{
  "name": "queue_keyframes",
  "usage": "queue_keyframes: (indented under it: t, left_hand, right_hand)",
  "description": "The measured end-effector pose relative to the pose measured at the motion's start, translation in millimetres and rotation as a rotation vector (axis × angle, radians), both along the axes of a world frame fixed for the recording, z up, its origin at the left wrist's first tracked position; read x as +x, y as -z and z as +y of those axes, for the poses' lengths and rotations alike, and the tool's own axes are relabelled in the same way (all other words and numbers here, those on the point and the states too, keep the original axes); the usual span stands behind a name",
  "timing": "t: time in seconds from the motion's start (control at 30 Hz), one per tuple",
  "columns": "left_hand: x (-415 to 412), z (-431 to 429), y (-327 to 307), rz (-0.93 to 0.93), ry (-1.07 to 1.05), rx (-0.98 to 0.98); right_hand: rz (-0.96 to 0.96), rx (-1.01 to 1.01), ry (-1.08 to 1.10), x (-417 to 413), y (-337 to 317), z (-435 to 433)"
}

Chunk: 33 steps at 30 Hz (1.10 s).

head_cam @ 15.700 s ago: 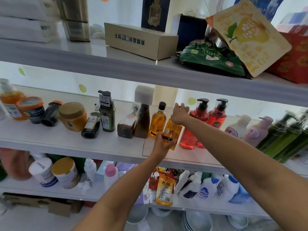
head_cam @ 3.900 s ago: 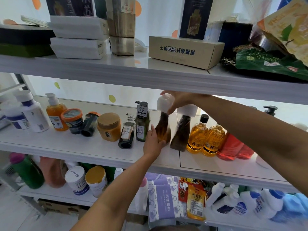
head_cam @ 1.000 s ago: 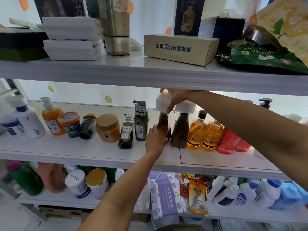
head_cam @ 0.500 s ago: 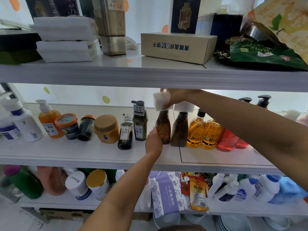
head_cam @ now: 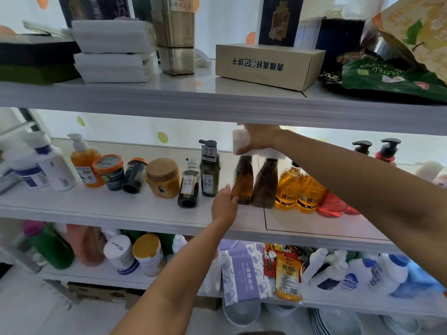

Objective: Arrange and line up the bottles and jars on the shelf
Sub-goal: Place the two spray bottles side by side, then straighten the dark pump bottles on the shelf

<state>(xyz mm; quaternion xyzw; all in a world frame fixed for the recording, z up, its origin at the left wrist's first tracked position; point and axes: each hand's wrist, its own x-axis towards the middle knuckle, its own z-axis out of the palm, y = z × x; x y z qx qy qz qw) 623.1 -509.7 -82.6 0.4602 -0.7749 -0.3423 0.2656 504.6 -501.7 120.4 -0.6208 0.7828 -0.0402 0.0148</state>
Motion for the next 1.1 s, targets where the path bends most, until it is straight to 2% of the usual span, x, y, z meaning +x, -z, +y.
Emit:
queue_keyframes:
  t: [0.1,0.2,0.27,0.37,0.43,0.53,0.67,0.83,1.1]
  left_hand:
    - [16.9,2.1,-2.0,-0.034,-0.078,0.004]
    - [39.7,3.1,-13.9,-0.024,-0.140,-0.053]
    - [56.9,-0.5,-24.7,-0.057,-0.198,-0.081]
    - [81.2,-14.0,-34.3,-0.106,-0.310,-0.072]
    - [91.0,-23.4,-35.9,-0.133,-0.370,-0.029]
    - [94.6,-34.8,-30.6,-0.171,-0.422,0.088]
    - [87.6,-53.5,-18.8,-0.131,-0.357,0.258]
    - [86.8,-77.2,-15.8,-0.136,-0.291,0.362]
    - [86.4,-92.2,-7.4,-0.196,-0.230,0.393]
  right_hand:
    - [0.071,-0.102,-0.135,16.8,2.6,-2.2]
    - [-0.005,-0.082,-0.257,36.3,1.6,-11.6]
    - [-0.029,-0.032,-0.271,47.7,0.7,-20.1]
    - [0.037,-0.006,-0.264,58.0,4.4,-31.1]
    - [0.063,-0.013,-0.262,61.9,8.6,-35.7]
    - [0.002,0.005,-0.240,66.1,11.0,-43.0]
    - [-0.024,0.118,-0.169,71.9,10.4,-54.5]
    - [0.049,0.112,-0.042,80.4,15.1,-70.4]
    - [0.025,0.120,0.018,91.4,17.2,-80.0]
